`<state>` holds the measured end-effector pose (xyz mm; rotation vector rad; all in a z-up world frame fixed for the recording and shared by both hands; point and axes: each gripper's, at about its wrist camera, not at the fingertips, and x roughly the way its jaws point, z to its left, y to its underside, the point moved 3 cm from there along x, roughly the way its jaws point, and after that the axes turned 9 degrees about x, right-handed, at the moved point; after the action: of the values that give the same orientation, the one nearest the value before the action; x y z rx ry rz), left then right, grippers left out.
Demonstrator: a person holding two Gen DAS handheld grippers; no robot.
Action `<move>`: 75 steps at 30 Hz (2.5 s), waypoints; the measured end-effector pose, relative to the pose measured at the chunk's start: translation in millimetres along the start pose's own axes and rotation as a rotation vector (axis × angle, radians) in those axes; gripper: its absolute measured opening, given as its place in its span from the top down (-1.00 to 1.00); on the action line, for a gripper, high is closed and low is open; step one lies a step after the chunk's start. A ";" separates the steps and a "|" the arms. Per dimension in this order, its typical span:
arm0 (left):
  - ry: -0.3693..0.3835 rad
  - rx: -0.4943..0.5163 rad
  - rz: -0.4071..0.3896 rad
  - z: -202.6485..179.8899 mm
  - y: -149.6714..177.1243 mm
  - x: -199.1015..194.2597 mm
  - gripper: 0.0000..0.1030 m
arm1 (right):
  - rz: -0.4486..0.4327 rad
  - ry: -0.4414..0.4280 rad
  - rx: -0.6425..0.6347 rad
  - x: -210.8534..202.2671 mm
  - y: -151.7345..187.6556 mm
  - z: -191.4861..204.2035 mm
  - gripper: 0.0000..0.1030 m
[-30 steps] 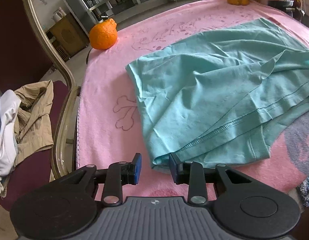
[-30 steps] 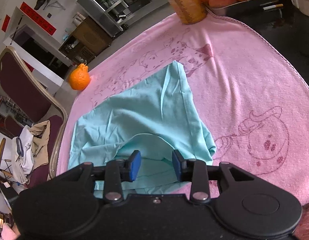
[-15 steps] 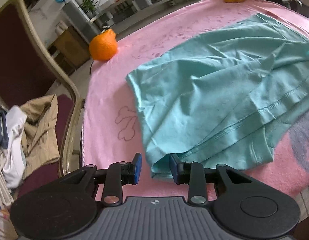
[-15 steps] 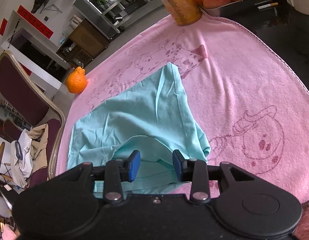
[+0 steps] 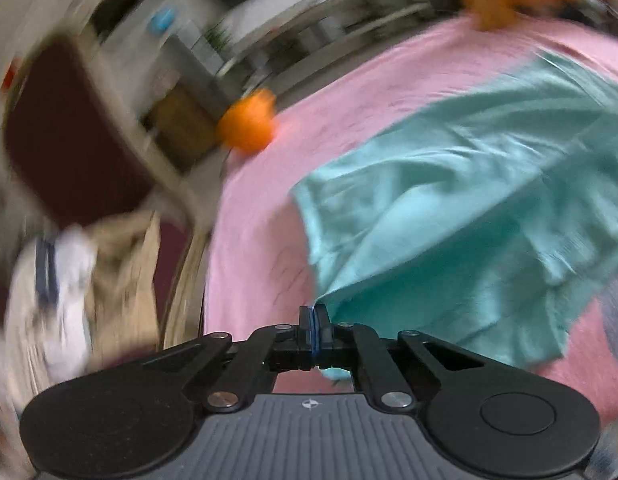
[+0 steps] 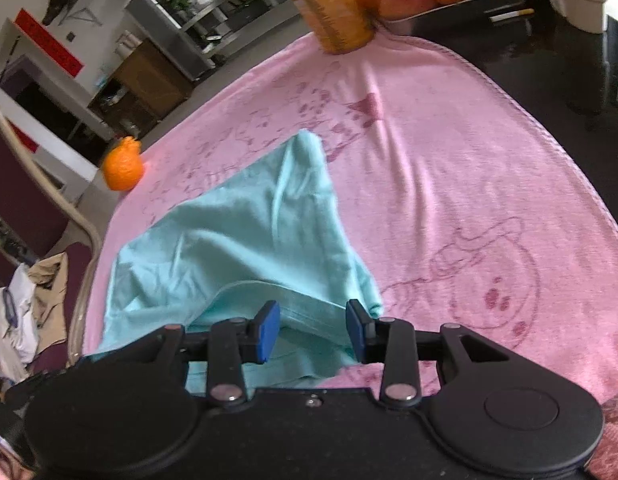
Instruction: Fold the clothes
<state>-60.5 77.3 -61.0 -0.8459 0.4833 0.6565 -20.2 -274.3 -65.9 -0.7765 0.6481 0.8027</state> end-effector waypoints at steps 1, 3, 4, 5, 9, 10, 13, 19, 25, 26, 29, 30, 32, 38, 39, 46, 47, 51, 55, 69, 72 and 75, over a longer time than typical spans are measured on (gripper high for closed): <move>0.026 -0.084 0.043 10.7 5.2 3.3 0.93 | -0.006 0.011 -0.001 0.2 -0.5 -1.2 0.30; 0.084 -0.255 0.137 28.6 16.9 12.5 0.94 | -0.012 0.029 -0.008 1.1 -0.7 -2.0 0.22; 0.100 -0.306 0.176 33.1 21.8 17.1 0.94 | -0.011 0.036 -0.015 2.2 -0.3 -1.7 0.13; 0.108 -0.345 0.208 35.8 26.0 21.2 0.94 | -0.009 0.043 -0.027 3.4 0.9 -0.5 0.09; 0.139 -0.408 0.251 37.9 31.2 26.3 0.94 | -0.023 0.066 -0.076 2.9 4.6 3.9 0.06; 0.143 -0.409 0.246 37.4 30.6 25.5 0.94 | -0.033 0.072 -0.081 1.6 4.5 3.9 0.06; 0.134 -0.374 0.215 31.5 25.9 20.3 0.94 | -0.047 0.092 -0.066 -0.5 3.5 -1.2 0.06; 0.123 -0.322 0.172 23.6 20.4 18.5 0.95 | 0.013 0.061 0.091 6.6 -0.8 -25.6 0.34; 0.076 -0.467 0.070 53.7 22.2 0.6 0.96 | 0.003 -0.027 0.094 -0.9 -0.6 -20.1 0.95; 0.080 -0.522 0.041 63.9 24.8 -5.5 0.96 | -0.010 -0.074 0.122 -8.2 -3.4 -21.8 0.95; 0.107 -0.634 0.036 82.2 35.7 -10.8 0.97 | -0.026 -0.167 0.198 -21.8 -9.6 -28.5 0.95; 0.144 -0.666 0.057 84.8 39.2 -6.8 0.96 | -0.016 -0.166 0.218 -20.8 -10.2 -31.8 0.95; 0.266 -0.752 0.113 87.1 46.1 7.0 0.92 | 0.005 -0.161 0.255 -18.6 -11.4 -38.4 0.95; 0.397 -0.851 0.143 87.5 45.0 21.2 0.32 | 0.043 -0.079 0.245 -2.8 -7.3 -37.2 0.88; 0.411 -0.869 0.153 86.8 45.9 23.3 0.32 | 0.039 -0.074 0.240 -2.7 -6.8 -36.3 0.88; 0.503 -0.956 0.242 76.2 47.5 46.6 0.67 | 0.041 -0.048 0.238 -1.0 -5.9 -40.3 0.87; 0.499 -0.967 0.248 75.8 48.4 47.7 0.73 | 0.042 -0.046 0.236 -1.0 -5.6 -40.3 0.87; 0.477 -0.971 0.228 78.4 49.5 42.7 0.87 | 0.052 -0.035 0.234 2.0 -5.6 -40.4 0.81; 0.454 -0.977 0.241 82.7 53.6 41.7 0.58 | 0.061 -0.039 0.247 2.1 -5.3 -42.7 0.41; 0.426 -0.927 0.223 78.4 47.8 42.9 1.00 | 0.047 0.011 0.181 15.0 -1.5 -34.4 0.84; 0.408 -0.886 0.169 79.7 40.5 33.3 1.00 | 0.000 0.004 0.046 6.4 0.6 -15.8 0.88; 0.431 -0.886 0.091 86.5 34.2 21.4 1.00 | -0.013 -0.116 0.054 -5.7 -2.1 -8.8 0.88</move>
<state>-57.8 170.8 -42.3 -1.8345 0.6243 0.7810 -23.4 -284.5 -65.8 -0.6793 0.5578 0.8095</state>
